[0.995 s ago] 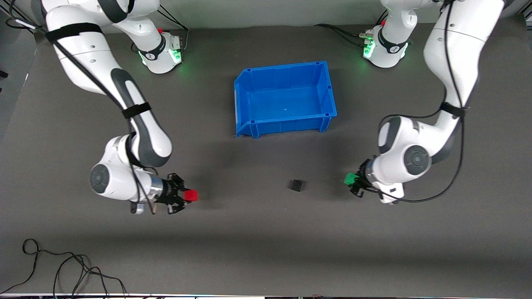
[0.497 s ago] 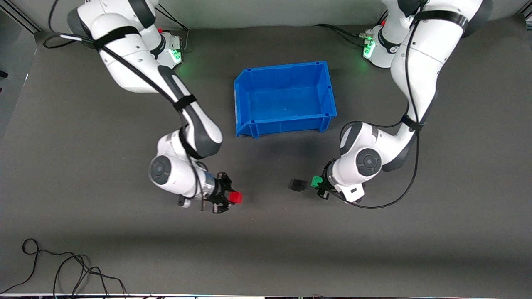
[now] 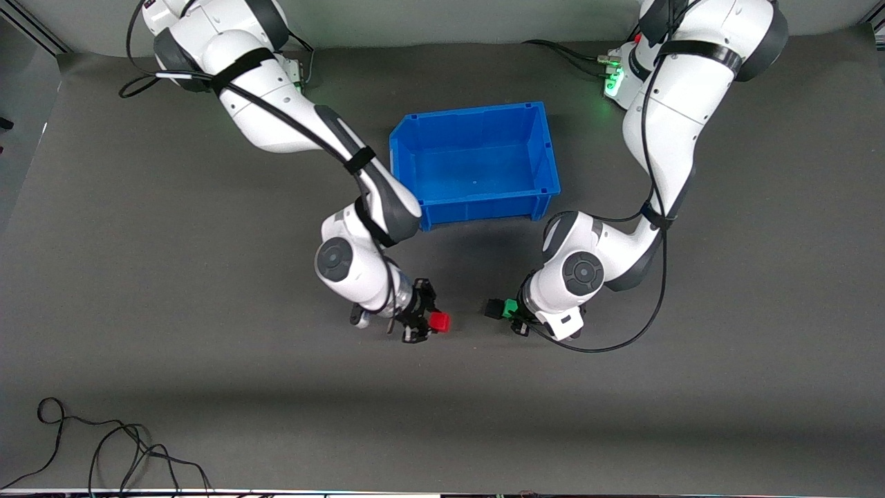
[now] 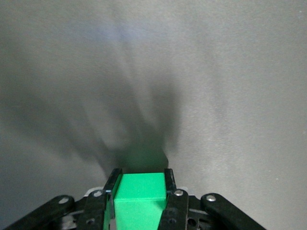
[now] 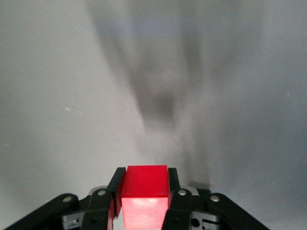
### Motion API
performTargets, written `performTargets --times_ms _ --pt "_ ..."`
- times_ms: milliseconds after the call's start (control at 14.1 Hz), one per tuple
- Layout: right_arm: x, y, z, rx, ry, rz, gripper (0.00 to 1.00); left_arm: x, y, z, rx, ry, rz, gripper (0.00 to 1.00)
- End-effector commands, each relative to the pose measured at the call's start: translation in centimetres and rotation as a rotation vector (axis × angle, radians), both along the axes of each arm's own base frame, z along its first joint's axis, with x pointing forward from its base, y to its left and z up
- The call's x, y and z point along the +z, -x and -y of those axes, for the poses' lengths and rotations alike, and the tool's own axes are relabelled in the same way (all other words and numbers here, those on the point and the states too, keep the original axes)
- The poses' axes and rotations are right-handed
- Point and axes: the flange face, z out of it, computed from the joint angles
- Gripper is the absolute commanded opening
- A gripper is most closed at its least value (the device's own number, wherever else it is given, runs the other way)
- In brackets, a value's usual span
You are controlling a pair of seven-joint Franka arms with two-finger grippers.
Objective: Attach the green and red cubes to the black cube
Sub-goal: 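Carry both cubes toward the black cube with both grippers, then press the red and green cubes against the black cube's sides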
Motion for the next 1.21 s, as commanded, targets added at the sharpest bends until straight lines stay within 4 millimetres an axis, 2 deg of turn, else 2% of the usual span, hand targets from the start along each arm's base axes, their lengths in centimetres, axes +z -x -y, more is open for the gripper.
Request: performTargets --times_ms 0,284,426,639,781,1137 --pt "-0.5 0.3 -2.3 -0.052 0.014 0.016 0.12 -1.0 -0.5 1.1 0.02 0.003 0.03 0.0" --pt "-2.5 2.3 -4.7 -0.055 0.037 0.017 0.12 -1.6 -0.2 1.3 0.01 -0.016 0.035 0.0" --pt "-3.6 2.6 -4.8 -0.076 0.044 0.0 0.09 -1.0 -0.5 1.1 0.012 -0.014 0.041 0.0" --pt "-4.0 2.6 -5.5 -0.115 0.032 -0.007 0.09 0.2 -1.2 0.9 0.028 -0.001 0.053 0.0" --pt "-4.0 3.0 -6.8 -0.112 0.044 0.011 0.09 0.1 -1.1 1.0 0.024 -0.003 0.052 0.0" --pt "-3.7 2.8 -7.9 -0.098 0.045 0.048 0.1 0.0 -1.0 1.1 0.024 -0.003 0.051 0.0"
